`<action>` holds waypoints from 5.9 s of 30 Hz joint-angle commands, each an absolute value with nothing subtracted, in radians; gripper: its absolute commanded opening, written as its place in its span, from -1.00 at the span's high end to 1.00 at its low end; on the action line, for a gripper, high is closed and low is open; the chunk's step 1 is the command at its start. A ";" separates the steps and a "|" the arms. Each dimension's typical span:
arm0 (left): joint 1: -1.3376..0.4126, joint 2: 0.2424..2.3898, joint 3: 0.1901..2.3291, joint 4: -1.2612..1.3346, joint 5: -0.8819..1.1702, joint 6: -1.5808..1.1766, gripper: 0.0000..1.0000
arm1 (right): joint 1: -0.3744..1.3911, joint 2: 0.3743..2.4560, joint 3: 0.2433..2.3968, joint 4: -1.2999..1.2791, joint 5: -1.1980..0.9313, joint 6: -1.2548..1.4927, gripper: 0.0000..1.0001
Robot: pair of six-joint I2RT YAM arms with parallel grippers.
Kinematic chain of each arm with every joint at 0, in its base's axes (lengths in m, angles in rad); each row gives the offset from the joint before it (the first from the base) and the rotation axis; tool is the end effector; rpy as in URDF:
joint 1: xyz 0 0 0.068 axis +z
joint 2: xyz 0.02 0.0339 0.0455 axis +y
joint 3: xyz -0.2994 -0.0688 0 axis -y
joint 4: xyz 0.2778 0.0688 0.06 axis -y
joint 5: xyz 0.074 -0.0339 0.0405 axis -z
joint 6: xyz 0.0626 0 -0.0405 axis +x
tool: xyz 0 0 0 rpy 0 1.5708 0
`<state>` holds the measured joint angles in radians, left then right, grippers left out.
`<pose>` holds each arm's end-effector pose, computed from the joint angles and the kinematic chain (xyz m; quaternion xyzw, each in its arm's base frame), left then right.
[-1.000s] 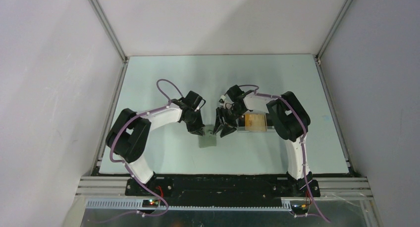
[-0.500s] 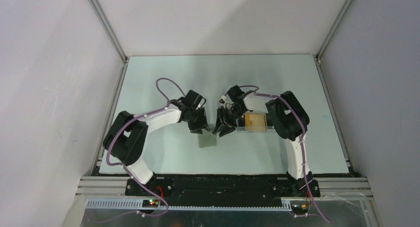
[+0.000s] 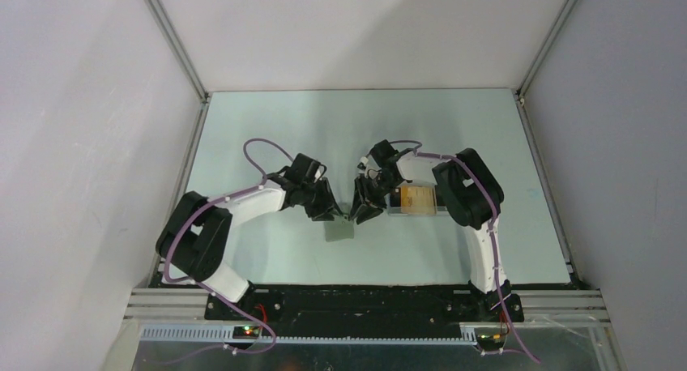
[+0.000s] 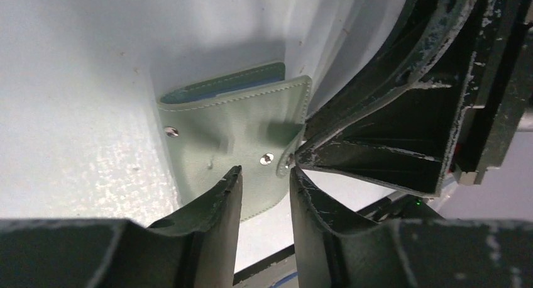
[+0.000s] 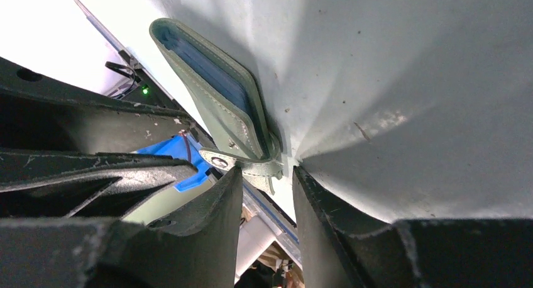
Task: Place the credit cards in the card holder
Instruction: Close the card holder at the center of the board.
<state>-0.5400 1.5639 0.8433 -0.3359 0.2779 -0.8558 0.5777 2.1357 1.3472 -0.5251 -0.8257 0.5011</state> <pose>0.2762 -0.1856 0.1578 -0.1158 0.9514 -0.2645 0.1069 0.3504 0.2834 0.0990 0.0862 -0.9058 -0.4017 0.1036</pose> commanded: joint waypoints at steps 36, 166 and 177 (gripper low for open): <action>-0.569 1.603 0.849 -0.270 0.307 -0.875 0.71 | 0.595 2.200 1.371 -0.516 -0.745 0.474 0.21; -0.617 1.657 0.930 -0.496 0.107 -0.807 1.00 | 0.699 2.243 1.399 -0.528 -0.481 0.517 0.40; -0.622 1.670 0.940 -0.500 0.115 -0.806 1.00 | 0.737 2.288 1.430 -0.574 -0.425 0.506 0.42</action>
<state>-0.6086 1.6405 0.9241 -0.4725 0.1543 -0.8326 0.6697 2.1685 1.4544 -0.5762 -0.6785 0.5480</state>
